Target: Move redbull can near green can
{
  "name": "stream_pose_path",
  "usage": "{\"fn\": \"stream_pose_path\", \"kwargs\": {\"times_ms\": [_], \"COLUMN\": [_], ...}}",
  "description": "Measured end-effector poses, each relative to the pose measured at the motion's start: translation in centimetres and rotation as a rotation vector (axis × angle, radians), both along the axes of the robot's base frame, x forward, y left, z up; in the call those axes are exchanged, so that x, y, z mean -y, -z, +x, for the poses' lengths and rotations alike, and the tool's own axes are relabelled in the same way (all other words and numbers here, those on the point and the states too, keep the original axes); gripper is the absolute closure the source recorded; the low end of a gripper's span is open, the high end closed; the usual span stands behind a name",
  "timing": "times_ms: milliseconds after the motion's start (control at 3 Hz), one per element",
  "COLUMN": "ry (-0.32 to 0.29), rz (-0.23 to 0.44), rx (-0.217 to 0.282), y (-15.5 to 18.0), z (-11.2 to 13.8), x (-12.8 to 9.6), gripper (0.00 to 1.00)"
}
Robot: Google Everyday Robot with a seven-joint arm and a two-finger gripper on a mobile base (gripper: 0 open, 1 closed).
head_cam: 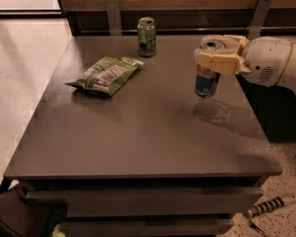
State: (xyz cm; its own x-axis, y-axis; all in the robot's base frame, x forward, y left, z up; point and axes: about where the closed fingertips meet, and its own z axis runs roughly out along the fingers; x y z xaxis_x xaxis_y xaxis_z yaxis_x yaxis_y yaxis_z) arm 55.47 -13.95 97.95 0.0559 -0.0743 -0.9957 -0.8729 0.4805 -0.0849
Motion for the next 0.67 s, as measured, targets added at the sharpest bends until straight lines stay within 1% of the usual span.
{"fn": "stream_pose_path", "kwargs": {"times_ms": [333, 667], "ry": [0.033, 0.136], "rz": [0.040, 0.119], "rx": [-0.045, -0.007], "y": [-2.1, -6.5], "z": [6.1, 15.0], "x": [1.4, 1.1], "gripper": [1.00, 1.00]}}
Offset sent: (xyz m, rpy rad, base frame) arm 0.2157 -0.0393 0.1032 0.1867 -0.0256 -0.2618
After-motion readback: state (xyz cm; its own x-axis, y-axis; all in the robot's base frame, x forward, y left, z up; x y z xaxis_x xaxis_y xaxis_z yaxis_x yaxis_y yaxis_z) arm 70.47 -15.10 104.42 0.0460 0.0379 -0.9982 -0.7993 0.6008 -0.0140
